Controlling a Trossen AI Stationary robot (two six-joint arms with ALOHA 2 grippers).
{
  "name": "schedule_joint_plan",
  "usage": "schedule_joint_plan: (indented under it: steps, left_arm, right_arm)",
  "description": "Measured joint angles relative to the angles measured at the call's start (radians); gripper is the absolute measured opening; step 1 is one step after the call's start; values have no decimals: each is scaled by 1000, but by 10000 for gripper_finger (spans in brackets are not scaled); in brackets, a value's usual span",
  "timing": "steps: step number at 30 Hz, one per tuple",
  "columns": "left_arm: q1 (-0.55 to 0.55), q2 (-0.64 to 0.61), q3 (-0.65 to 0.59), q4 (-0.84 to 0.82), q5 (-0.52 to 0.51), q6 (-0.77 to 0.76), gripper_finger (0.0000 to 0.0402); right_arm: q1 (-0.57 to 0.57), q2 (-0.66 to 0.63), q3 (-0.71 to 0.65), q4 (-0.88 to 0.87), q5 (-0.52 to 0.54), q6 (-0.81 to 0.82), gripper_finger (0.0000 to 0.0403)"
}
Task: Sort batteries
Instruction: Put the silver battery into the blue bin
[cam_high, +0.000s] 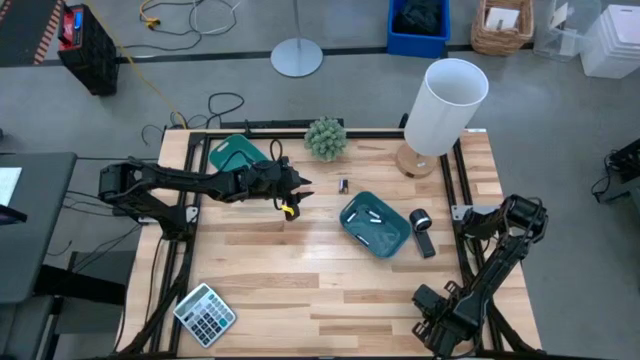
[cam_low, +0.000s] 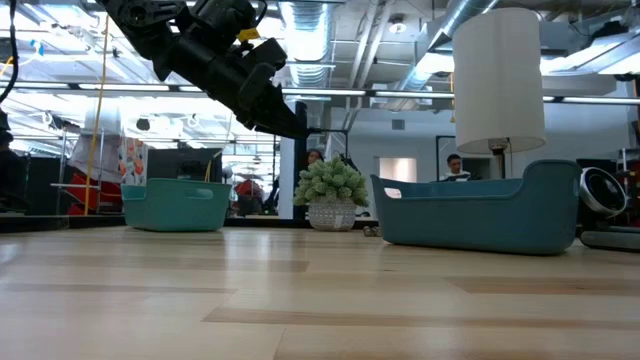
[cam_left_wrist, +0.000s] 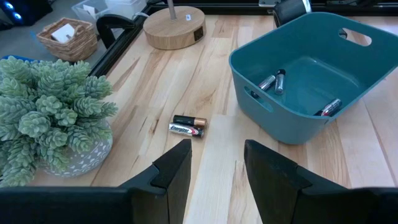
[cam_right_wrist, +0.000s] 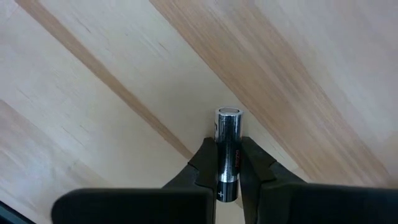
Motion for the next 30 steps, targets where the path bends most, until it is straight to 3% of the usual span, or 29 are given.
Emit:
schedule_joint_plan:
  steps: [18, 24, 30]
  left_arm:
    - [0, 0, 0, 0, 0, 0, 143]
    - [0, 0, 0, 0, 0, -2, 143]
    - [0, 0, 0, 0, 4, -8, 143]
  right_arm:
    - [-20, 1, 101, -120, 17, -135, 43]
    - [-59, 0, 174, -218, 99, -232, 43]
    - [-121, 0, 261, -330, 249, -376, 43]
